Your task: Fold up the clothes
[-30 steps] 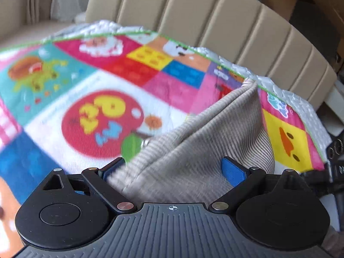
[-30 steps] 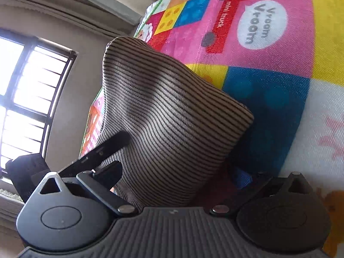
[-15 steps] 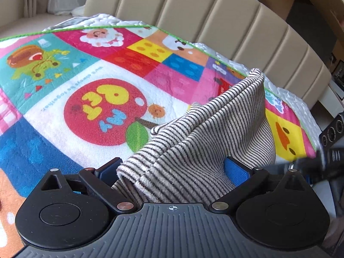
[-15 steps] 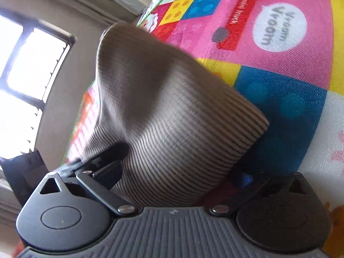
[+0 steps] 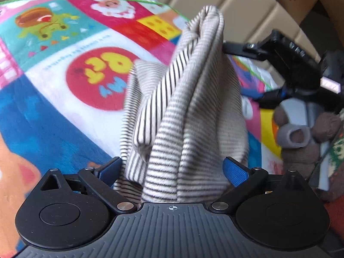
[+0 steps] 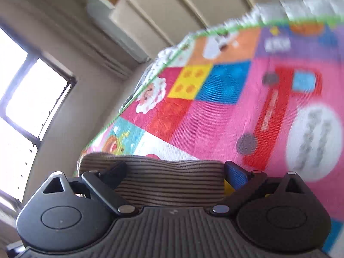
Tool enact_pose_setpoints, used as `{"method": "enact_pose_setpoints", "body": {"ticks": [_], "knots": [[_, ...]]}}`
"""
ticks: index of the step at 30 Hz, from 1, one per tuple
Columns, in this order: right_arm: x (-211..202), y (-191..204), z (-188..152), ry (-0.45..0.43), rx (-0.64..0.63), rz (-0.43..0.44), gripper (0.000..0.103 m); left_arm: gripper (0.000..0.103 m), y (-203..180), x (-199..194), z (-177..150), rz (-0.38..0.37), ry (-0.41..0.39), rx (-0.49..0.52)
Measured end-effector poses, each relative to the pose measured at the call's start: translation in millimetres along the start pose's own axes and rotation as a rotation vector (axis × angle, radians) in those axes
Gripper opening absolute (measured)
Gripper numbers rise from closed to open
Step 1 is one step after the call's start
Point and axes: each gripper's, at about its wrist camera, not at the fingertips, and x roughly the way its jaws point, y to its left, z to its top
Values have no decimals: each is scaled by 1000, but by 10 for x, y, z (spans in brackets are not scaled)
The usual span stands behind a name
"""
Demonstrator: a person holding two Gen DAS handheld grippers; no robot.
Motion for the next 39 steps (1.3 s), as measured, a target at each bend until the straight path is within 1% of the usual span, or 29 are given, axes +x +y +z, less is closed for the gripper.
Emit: {"method": "enact_pose_setpoints", "body": {"ticks": [2,4,5,7,8,9,10,11,13,15,16,17,19,21,23,26,27,28,29,32,34,35,36,37,39], "knots": [[-204,-93,50,-10,-103,-48,98,102,-129,19,-9,28,6,32],[-477,-277,-99,11,-97,-82,98,102,-183,16,-21,11,23,8],[-562,-348,-197,36,-65,-86,98,102,-194,12,-33,-1,33,0],[-566,-514,-422,118,38,-60,98,101,-236,7,-78,-8,53,7],[-516,-544,-481,151,77,-38,98,101,-280,6,-111,-1,66,18],[-445,-523,-490,163,94,-10,97,101,-341,3,-149,10,77,23],[-384,-450,-453,160,76,20,97,101,-424,3,-192,17,83,20],[-326,-348,-378,151,34,29,97,101,-510,0,-235,19,90,15],[-254,-123,-186,122,-91,16,97,101,-703,-37,-328,-31,103,-20],[-308,87,-19,87,-209,2,97,101,-812,-128,-376,-129,110,-87],[-390,187,39,61,-264,-13,97,101,-849,-210,-370,-152,98,-96],[-507,276,66,36,-318,-19,97,101,-863,-307,-346,-154,76,-90],[-806,403,-4,-16,-429,-44,97,101,-777,-570,-249,-150,-7,-95],[-1063,467,-211,-69,-542,-92,97,102,-478,-789,-173,-139,-103,-219],[-1160,525,-525,-116,-662,-136,97,103,-188,-994,-101,-119,-196,-341],[-1208,636,-1012,-173,-829,-187,97,103,54,-1022,-95,90,-266,-458],[-1132,716,-1159,-174,-864,-188,97,103,68,-974,-101,162,-261,-455],[-1032,798,-1297,-166,-897,-188,97,103,71,-918,-113,213,-246,-447],[-919,877,-1422,-156,-938,-199,97,103,84,-874,-121,241,-230,-444],[-584,1035,-1722,-132,-1076,-253,96,103,158,-838,-135,261,-204,-453],[-420,1034,-1827,-100,-1152,-279,87,103,191,-894,-143,272,-204,-457],[-434,998,-1801,-94,-1154,-287,74,103,226,-890,-122,273,-206,-465],[-472,955,-1755,-98,-1144,-297,65,103,275,-892,-101,263,-209,-477],[-510,912,-1708,-101,-1134,-306,64,103,307,-912,-109,246,-213,-490],[-630,850,-1601,-137,-1085,-326,64,103,352,-901,-109,219,-214,-514]]}}
